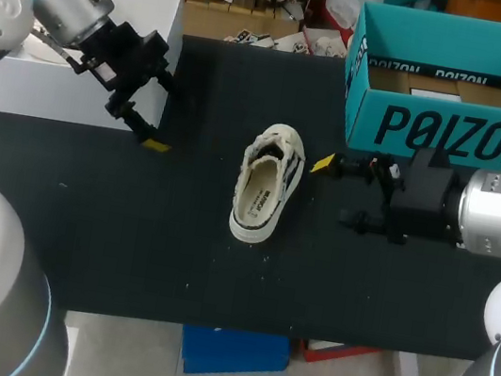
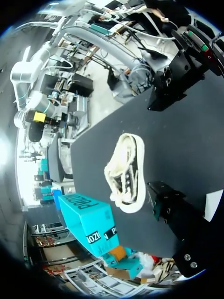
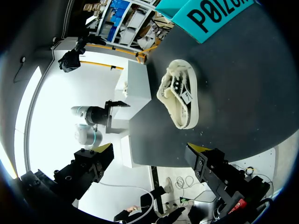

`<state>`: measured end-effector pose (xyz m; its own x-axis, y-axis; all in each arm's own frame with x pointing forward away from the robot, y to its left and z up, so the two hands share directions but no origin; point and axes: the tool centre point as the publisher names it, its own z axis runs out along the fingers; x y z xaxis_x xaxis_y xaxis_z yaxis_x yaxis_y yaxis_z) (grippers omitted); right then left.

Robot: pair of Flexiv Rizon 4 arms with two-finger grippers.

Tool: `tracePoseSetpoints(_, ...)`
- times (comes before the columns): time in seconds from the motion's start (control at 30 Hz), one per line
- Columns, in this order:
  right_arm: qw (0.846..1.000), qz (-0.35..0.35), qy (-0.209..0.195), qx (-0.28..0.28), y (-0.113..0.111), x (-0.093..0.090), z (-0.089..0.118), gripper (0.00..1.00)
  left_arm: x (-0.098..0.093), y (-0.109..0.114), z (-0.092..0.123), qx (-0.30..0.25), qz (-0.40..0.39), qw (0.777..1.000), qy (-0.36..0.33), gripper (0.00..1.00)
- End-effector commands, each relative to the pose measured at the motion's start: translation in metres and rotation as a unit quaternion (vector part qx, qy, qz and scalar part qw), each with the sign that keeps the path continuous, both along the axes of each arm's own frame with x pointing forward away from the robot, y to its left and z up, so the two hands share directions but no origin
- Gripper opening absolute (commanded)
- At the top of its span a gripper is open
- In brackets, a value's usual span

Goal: Take the shoe out of the shoebox, open the shoe tongue, remove and reinsert the insole, then place the shoe into the shoebox

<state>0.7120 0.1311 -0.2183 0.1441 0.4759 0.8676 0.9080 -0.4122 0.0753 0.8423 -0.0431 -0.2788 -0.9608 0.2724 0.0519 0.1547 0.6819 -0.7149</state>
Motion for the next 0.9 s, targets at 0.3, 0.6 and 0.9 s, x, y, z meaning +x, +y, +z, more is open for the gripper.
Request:
tracePoseSetpoints(0.3, 1.0, 0.0, 0.0, 0.0, 0.001, 0.0, 0.0, 1.0, -0.018, 0.013, -0.006, 0.01, -0.008, 1.0, -0.007, 1.0)
tracePoseSetpoints(0.6, 0.982, 0.062, 0.071, -0.166, -0.012, 0.022, 0.003, 1.0, -0.018, 0.013, -0.006, 0.01, -0.008, 1.0, -0.007, 1.0)
tracePoseSetpoints(0.9, 0.892, 0.124, 0.114, -0.42, -0.002, 0.058, -0.003, 1.0, -0.018, 0.013, -0.006, 0.01, -0.008, 1.0, -0.007, 1.0)
